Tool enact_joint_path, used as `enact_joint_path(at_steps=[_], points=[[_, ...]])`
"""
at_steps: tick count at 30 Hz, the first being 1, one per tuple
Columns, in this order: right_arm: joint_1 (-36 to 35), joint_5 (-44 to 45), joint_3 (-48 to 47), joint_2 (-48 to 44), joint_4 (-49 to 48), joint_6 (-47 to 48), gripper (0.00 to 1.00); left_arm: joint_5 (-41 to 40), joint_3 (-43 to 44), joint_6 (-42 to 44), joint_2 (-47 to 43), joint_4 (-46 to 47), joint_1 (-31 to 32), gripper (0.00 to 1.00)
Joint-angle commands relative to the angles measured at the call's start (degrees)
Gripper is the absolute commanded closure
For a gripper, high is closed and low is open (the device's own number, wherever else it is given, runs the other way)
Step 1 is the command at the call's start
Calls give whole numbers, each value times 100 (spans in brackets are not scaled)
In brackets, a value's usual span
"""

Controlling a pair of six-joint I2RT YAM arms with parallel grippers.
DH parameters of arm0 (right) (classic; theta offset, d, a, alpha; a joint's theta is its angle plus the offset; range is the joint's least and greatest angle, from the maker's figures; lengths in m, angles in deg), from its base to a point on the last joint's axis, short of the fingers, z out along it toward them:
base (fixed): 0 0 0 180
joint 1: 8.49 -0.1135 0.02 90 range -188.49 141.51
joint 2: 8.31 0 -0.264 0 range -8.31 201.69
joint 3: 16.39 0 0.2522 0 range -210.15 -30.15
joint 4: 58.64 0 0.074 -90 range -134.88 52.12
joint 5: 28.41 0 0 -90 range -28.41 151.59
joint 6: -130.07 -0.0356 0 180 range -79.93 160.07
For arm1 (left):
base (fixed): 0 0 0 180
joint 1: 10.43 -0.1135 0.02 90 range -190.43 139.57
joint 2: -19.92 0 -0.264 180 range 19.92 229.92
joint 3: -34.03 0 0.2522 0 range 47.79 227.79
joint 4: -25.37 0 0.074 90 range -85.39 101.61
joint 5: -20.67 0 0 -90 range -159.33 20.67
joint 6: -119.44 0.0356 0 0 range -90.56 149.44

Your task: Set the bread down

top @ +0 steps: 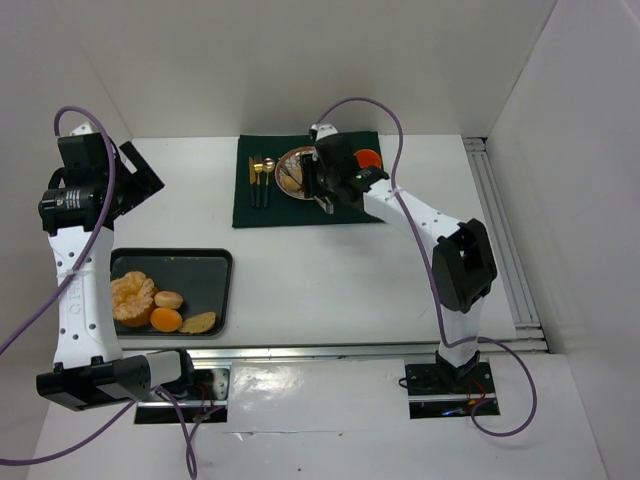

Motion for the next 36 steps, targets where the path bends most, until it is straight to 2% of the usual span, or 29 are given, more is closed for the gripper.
enact_joint_path(at_steps=[1, 4, 6, 11, 14, 15, 20, 36], points=[[-311, -305, 257, -654, -342, -53, 48, 78, 50, 113, -96, 108, 17, 5], [-714, -718, 740, -1050, -421, 9, 48, 26, 120, 113, -96, 108, 17, 5], [-953, -1376, 1119, -1209, -474, 253, 48, 26, 173, 113, -96, 55, 17, 5], [-1953, -2361, 1304, -1403, 96, 1036, 48, -27, 331, 113, -43, 2, 17, 5], [-2376, -2363, 1050, -1219, 764, 1467, 48, -80, 331, 113, -43, 2, 17, 5], [-2465, -2363, 901, -1148, 1070, 1625, 45, -80, 331, 113, -43, 2, 17, 5], [-2905, -2363, 698, -701, 1573, 1899, 41, -80, 331, 113, -43, 2, 17, 5], [-3011, -2160, 627, -243, 1178, 1749, 41, -133, 331, 113, -96, 2, 17, 5]])
